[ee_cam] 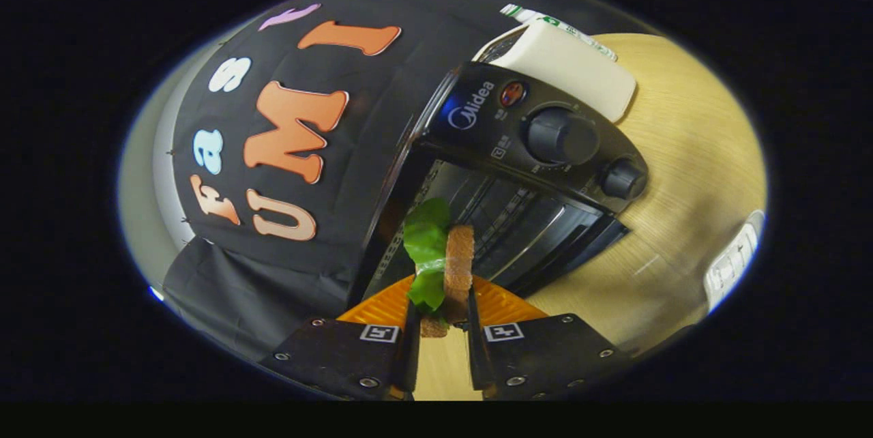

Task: Open the toaster oven, put the food inside, and close the toaster oven door.

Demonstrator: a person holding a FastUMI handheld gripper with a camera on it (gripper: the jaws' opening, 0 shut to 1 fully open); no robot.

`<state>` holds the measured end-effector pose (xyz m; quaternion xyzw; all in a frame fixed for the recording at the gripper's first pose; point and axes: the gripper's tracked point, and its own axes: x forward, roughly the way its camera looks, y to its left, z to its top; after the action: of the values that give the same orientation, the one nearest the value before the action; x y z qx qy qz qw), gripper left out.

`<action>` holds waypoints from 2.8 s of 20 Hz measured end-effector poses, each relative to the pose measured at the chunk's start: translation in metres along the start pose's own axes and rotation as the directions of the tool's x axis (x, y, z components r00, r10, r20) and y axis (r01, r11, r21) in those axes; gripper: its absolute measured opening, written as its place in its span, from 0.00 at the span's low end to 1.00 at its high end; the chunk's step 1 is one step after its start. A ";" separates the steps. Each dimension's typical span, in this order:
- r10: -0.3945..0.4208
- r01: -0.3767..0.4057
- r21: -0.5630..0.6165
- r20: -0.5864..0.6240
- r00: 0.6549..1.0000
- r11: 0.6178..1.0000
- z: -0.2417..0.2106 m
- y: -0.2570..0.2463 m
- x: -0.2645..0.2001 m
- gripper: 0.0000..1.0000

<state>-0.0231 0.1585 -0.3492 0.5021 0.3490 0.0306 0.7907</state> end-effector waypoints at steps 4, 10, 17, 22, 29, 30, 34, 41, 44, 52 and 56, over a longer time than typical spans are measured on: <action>-0.020 0.020 0.007 0.059 0.998 1.000 -0.002 0.000 0.026 0.31; -0.069 0.067 0.018 0.141 0.988 0.998 0.008 -0.002 0.052 0.31; -0.194 0.207 -0.143 0.095 0.976 0.968 0.003 -0.012 0.043 0.60; -0.362 0.333 -0.402 0.004 0.932 0.853 -0.010 -0.037 0.020 0.89; -0.408 0.328 -0.557 -0.022 0.913 0.763 -0.014 -0.046 -0.016 0.98; -0.408 0.320 -0.569 -0.030 0.913 0.758 -0.016 -0.049 -0.017 0.98; -0.346 0.297 -0.483 -0.014 0.938 0.824 -0.016 -0.027 0.005 0.97; -0.370 0.274 -0.581 -0.050 0.928 0.766 -0.023 -0.035 0.011 0.91; -0.403 0.244 -0.628 -0.121 0.907 0.739 -0.035 -0.051 0.001 0.92; -0.442 0.138 -0.811 -0.159 0.883 0.568 -0.050 -0.059 -0.076 0.95; -0.474 0.105 -0.810 -0.227 0.851 0.577 -0.076 -0.069 -0.122 0.94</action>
<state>-0.1805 0.1344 -0.3609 0.0287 0.5421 0.1508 0.8262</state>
